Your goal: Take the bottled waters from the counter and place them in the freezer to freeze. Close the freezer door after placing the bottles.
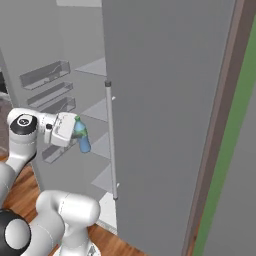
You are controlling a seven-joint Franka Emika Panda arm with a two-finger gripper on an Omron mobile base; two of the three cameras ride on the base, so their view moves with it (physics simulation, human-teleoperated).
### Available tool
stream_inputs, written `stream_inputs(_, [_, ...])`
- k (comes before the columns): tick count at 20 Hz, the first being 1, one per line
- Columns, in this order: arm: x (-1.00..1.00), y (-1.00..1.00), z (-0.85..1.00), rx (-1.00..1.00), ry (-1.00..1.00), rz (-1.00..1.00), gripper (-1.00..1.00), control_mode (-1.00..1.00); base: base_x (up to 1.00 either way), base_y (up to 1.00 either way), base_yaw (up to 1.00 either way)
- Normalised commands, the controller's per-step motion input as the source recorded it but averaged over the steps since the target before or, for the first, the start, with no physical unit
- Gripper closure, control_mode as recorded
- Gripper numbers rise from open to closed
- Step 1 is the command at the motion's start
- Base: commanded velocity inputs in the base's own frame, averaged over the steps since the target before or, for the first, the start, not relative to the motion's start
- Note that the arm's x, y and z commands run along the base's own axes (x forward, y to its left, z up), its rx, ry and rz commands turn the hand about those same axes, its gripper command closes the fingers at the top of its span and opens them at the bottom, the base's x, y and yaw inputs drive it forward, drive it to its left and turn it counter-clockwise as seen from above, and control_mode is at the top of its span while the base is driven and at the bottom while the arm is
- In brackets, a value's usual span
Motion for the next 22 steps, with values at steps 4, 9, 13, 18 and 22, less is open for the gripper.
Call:
stream_inputs(4, [0.00, 0.00, 0.00, 0.00, 0.00, 0.00, 1.00, 1.00, 0.08, 0.36, 0.18])
stream_inputs(9, [0.00, 0.00, 0.00, 0.00, 0.00, 0.00, 1.00, 1.00, 0.00, 0.19, 0.15])
stream_inputs(13, [0.00, 0.13, 0.07, -0.06, -0.05, 0.08, 1.00, -1.00, 0.00, 0.08, 0.07])
stream_inputs(18, [0.00, 0.21, 0.37, -0.12, -0.10, 0.13, 1.00, -1.00, 0.00, 0.00, 0.00])
stream_inputs(22, [-0.14, 0.04, 0.44, -0.10, -0.18, 0.09, 1.00, -1.00, 0.00, 0.00, 0.00])
